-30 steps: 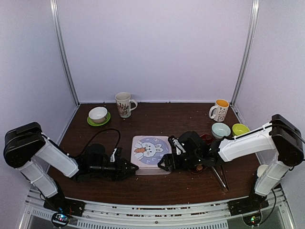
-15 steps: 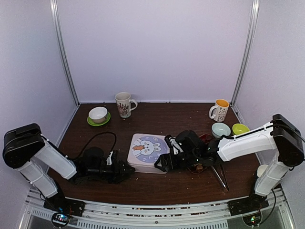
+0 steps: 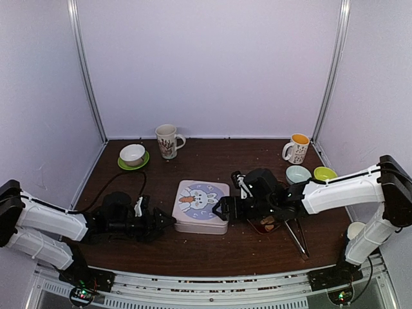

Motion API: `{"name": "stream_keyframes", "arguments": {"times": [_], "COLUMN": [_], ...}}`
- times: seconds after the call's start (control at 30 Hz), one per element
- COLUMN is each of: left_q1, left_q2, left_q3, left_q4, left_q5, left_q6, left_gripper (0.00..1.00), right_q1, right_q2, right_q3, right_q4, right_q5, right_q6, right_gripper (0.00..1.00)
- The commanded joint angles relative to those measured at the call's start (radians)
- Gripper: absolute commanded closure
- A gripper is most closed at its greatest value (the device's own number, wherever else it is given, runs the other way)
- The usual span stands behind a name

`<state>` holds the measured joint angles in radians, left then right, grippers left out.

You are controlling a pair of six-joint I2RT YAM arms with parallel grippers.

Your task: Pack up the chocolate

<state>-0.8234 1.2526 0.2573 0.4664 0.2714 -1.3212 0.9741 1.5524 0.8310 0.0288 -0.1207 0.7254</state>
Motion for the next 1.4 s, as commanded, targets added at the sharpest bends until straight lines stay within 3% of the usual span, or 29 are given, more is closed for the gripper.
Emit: {"name": "stream_keyframes", "arguments": {"times": [0.0,0.2,0.43,0.53,0.6,0.7,0.77,1.37], "left_q1": [0.028,0.067,0.084,0.084,0.084,0.084,0.083,0.001], "left_q2": [0.037,0.142,0.263,0.300,0.323,0.344,0.347,0.414], "left_q3": [0.063,0.080,0.082,0.082,0.082,0.069,0.068,0.065], "left_q4": [-0.005,0.104,0.196,0.250,0.275,0.316,0.309,0.319], "left_q5": [-0.016,0.015,0.045,0.058,0.066,0.069,0.070,0.049], "left_q6": [0.051,0.045,0.017,0.001,-0.013,-0.039,-0.044,-0.099], "left_gripper": [0.10,0.08,0.22,0.33,0.48,0.63,0.68,0.73], "right_q1": [-0.010,-0.012,-0.012,-0.012,-0.011,-0.010,-0.010,0.038], "right_q2": [0.012,0.042,0.117,0.135,0.138,0.142,0.147,0.193], "right_q3": [0.038,0.067,0.118,0.121,0.118,0.112,0.114,0.107], "right_q4": [-0.042,-0.045,-0.061,-0.039,-0.030,-0.015,-0.009,0.061], "right_q5": [0.067,0.058,0.004,-0.030,-0.041,-0.058,-0.068,-0.165], "right_q6": [0.024,0.025,0.026,0.029,0.031,0.032,0.033,0.030], "right_gripper": [0.00,0.00,0.00,0.03,0.05,0.06,0.07,0.08]}}
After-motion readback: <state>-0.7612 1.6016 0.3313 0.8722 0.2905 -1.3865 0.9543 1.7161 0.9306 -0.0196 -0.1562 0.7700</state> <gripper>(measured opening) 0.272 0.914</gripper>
